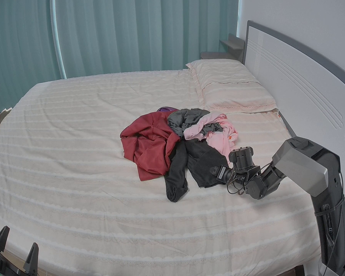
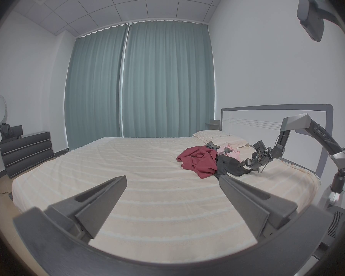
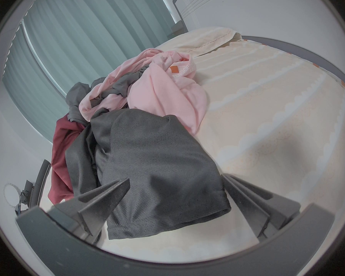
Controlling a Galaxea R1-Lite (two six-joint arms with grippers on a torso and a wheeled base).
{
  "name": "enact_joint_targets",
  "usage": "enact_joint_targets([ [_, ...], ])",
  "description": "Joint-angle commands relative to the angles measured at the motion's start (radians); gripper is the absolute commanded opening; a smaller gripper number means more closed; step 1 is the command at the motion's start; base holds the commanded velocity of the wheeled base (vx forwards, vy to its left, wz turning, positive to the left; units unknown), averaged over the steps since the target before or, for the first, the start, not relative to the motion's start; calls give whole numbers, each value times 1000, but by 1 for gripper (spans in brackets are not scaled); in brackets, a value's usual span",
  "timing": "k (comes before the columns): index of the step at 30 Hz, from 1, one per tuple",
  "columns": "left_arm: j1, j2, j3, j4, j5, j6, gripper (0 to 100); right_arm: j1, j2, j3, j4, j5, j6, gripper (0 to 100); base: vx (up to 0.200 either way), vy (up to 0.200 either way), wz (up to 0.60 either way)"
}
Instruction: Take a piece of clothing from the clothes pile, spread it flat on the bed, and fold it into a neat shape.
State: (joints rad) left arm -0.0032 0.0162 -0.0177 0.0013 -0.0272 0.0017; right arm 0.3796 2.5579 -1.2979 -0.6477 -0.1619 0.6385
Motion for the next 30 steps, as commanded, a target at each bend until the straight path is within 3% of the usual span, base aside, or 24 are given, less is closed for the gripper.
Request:
enact_joint_targets([
  [1,0,-16,18,0,0,0,100,13,5,-1,2,1,0,100,0,0,0],
  [2,0,-16,18,0,0,0,100,15,4,2,2,1,0,100,0,0,0],
  [3,0,-16,18,0,0,0,100,15,2,2,2,1,0,0,0,0,0],
  [18,0,-16,18,0,0,0,100,4,-97,117,20,12,13,0,0,0,0],
  [21,0,-16,18,0,0,0,100,4,-212,256,19,48,63,0,0,0,0],
  [24,0,-16,16,2,0,6,100,5,-323,384,14,148,130,0,0,0,0],
  [30,0,-16,16,-1,-2,1,100,-2,-423,568,-30,205,190,0,0,0,0],
])
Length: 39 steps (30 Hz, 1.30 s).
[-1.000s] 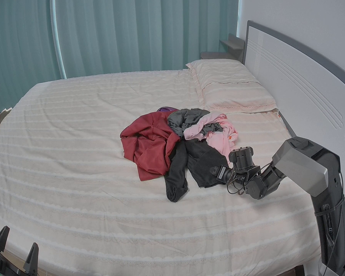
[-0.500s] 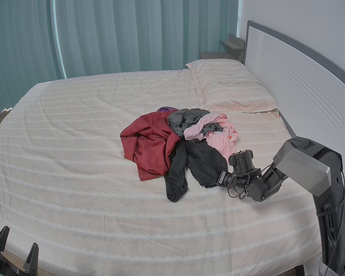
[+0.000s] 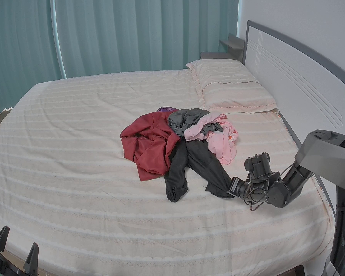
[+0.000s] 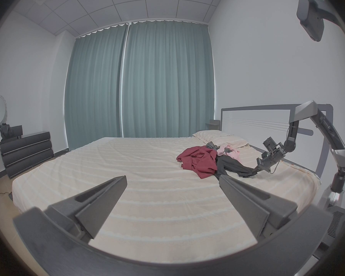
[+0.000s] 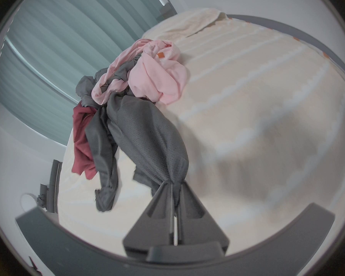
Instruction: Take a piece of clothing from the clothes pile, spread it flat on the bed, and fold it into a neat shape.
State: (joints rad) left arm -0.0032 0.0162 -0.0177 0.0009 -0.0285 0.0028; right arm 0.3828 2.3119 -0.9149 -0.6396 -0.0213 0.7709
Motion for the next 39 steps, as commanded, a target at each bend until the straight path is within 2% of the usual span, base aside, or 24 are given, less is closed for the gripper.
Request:
enact_joint_targets([
  [1,0,-16,18,-4,-5,11,100,-5,-201,231,-72,86,64,0,0,0,0],
  [5,0,-16,18,-5,-8,66,100,-7,-287,372,-172,159,82,0,0,0,0],
  [9,0,-16,18,-7,-8,65,100,-13,-356,499,-262,230,85,0,0,0,0],
  [12,0,-16,7,-24,-8,57,100,-16,-385,571,-335,250,85,0,0,0,0],
  [13,2,-13,-36,-47,-13,22,100,-16,-393,591,-354,251,85,0,0,0,0],
  [15,8,71,-179,-88,-18,-106,100,-18,-402,623,-404,254,85,0,0,0,0],
  [18,17,174,-182,-81,-33,-60,100,-30,-396,645,-456,264,85,0,0,0,0],
  [22,-6,331,-205,-82,-106,-63,100,-36,-387,646,-474,271,85,0,0,0,0],
  [27,-21,587,-222,-96,-119,-30,100,-36,-398,645,-476,270,97,0,0,0,0],
  [29,-58,680,-226,-113,-123,-17,100,-36,-398,645,-476,267,97,0,0,0,0],
  [30,-109,771,-225,-156,-123,-37,100,-36,-398,645,-476,265,97,0,0,0,0],
  [31,-123,789,-225,-168,-123,-46,100,-36,-398,645,-476,265,97,0,0,0,0],
  [35,-270,1004,-226,-291,-120,-155,100,-53,-399,642,-476,265,96,0,0,0,0],
  [39,-371,1180,-226,-430,-116,-241,100,-67,-398,640,-476,268,96,0,0,0,0],
])
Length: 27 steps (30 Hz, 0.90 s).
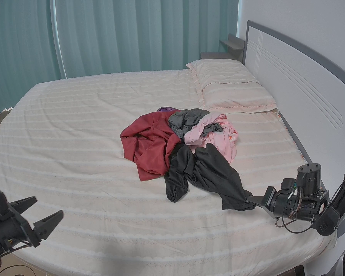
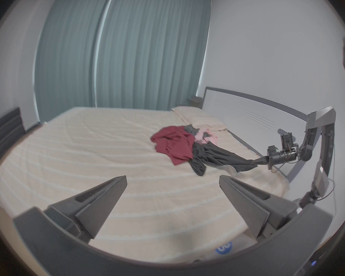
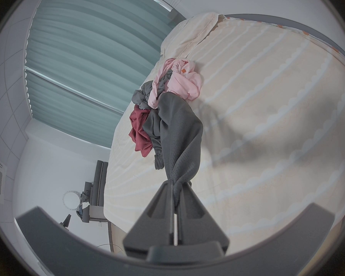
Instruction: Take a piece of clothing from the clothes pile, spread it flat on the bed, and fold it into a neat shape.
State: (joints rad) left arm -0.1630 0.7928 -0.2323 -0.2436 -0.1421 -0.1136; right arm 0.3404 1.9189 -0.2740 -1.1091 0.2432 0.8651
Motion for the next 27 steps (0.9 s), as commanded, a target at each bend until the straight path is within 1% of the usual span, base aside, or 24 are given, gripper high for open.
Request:
enact_joint_targets([
  [1,-211,404,-12,-186,-2,-124,100,-24,-5,-1,-6,4,2,0,0,0,0],
  [2,-240,487,-16,-241,4,-158,100,-24,-1,-1,-6,4,2,0,0,0,0],
  [3,-253,551,-27,-273,18,-179,100,-26,-1,-2,-6,2,2,0,0,0,0],
  [4,-254,568,-30,-281,21,-182,100,-24,-1,-2,-6,2,2,0,0,0,0],
  [6,-268,707,-61,-341,67,-222,100,-34,-5,-4,-6,1,2,0,0,0,0],
  [7,-274,752,-74,-361,88,-242,100,-37,-5,-4,-6,1,2,0,0,0,0],
  [8,-274,752,-74,-361,88,-242,100,-37,-5,-4,-6,1,2,0,0,0,0],
  [9,-300,855,-114,-410,148,-304,100,-38,-5,-5,-6,1,0,0,0,0,0],
  [11,-329,938,-170,-450,197,-371,100,-40,-3,-5,-6,1,0,0,0,0,0],
  [12,-340,979,-199,-465,210,-408,100,-40,-5,-5,-6,1,0,0,0,0,0],
  [15,-357,1069,-280,-479,213,-465,100,-40,-5,-5,-8,1,0,0,0,0,0],
  [17,-360,1114,-324,-477,210,-477,100,-40,-3,-5,-6,2,2,0,0,0,0],
  [19,-362,1117,-328,-477,208,-478,100,-40,-3,-5,-6,2,0,0,0,0,0],
  [20,-382,1191,-394,-477,210,-529,100,-40,-3,-5,-6,2,0,0,0,0,0],
  [23,-398,1264,-467,-477,210,-600,100,-40,-5,-5,-8,4,0,0,0,0,0],
  [27,-403,1316,-519,-473,207,-623,100,-40,-3,-7,-8,4,0,0,0,0,0],
])
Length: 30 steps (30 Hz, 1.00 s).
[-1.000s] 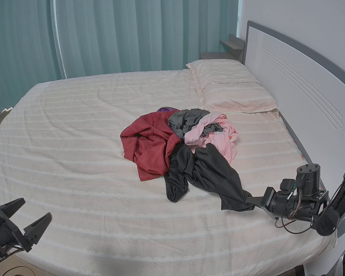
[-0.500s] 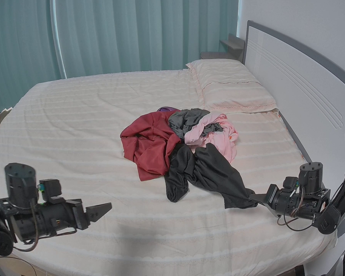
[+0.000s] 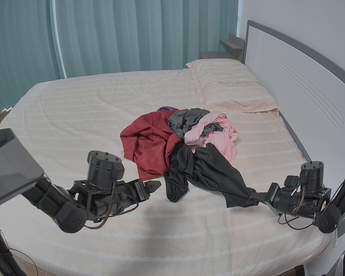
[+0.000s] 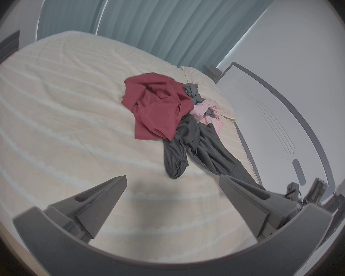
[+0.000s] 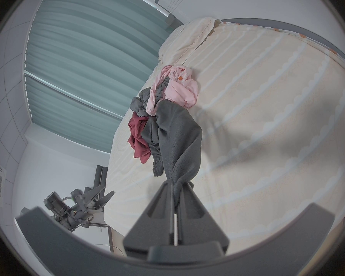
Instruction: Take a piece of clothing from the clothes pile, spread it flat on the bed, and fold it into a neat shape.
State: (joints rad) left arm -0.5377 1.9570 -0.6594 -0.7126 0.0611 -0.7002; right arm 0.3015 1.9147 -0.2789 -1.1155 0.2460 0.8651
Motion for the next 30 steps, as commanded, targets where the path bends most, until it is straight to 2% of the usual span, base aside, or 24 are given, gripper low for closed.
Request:
enact_joint_targets([
  [1,-41,200,-129,-5,2,-38,100,-1,1,-2,-1,3,0,0,0,0,0],
  [5,-53,313,-218,-8,14,-39,100,1,1,-2,-1,3,0,0,0,0,0],
  [12,-70,415,-348,-10,0,-136,100,1,1,-2,-1,3,0,0,0,0,0],
  [24,-77,559,-542,-24,13,-127,100,5,0,-3,-1,3,0,0,0,0,0],
  [30,-77,574,-559,-22,13,-127,100,7,-2,-3,-3,1,0,0,0,0,0],
])
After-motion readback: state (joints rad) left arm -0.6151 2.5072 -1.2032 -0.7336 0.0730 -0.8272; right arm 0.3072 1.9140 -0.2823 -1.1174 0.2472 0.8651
